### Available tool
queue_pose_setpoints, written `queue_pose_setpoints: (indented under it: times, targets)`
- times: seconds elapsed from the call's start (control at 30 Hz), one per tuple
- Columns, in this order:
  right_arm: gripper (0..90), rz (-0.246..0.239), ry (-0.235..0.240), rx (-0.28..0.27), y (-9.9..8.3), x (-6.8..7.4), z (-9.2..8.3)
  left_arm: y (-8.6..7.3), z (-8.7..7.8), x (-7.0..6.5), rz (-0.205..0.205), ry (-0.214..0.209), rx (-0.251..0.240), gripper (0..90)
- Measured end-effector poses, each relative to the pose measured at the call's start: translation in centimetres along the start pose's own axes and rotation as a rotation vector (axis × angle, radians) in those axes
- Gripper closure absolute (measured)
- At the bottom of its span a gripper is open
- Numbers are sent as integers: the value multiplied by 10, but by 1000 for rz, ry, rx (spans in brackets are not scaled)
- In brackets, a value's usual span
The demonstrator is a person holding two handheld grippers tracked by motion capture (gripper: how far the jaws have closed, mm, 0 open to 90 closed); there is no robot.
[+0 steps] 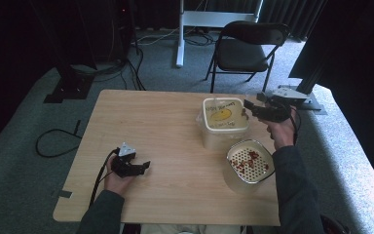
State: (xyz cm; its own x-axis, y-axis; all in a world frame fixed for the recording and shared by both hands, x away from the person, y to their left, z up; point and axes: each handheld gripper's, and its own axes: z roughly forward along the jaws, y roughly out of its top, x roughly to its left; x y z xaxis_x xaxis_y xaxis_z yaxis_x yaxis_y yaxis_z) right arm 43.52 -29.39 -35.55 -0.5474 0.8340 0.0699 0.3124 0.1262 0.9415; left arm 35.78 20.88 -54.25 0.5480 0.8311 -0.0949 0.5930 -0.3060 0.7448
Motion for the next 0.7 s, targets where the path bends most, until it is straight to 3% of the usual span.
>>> queue_pose_setpoints:
  times: [0.4,0.47,0.53,0.57,0.6,0.7]
  targets:
    - [311,-5,20,54,5,5,24,0,0,0,4,-1,4,224]
    - [277,0,16,70,5,6,29,0,0,0,5,1,3,224]
    - [174,7,13,94,5,5,32,0,0,0,3,-1,4,225]
    - [127,35,43,111,5,4,35,0,0,0,2,-1,4,224]
    - [120,51,74,126,5,3,37,0,0,0,3,-2,4,224]
    - [108,40,70,131,4,4,38,0,0,0,2,-1,3,224]
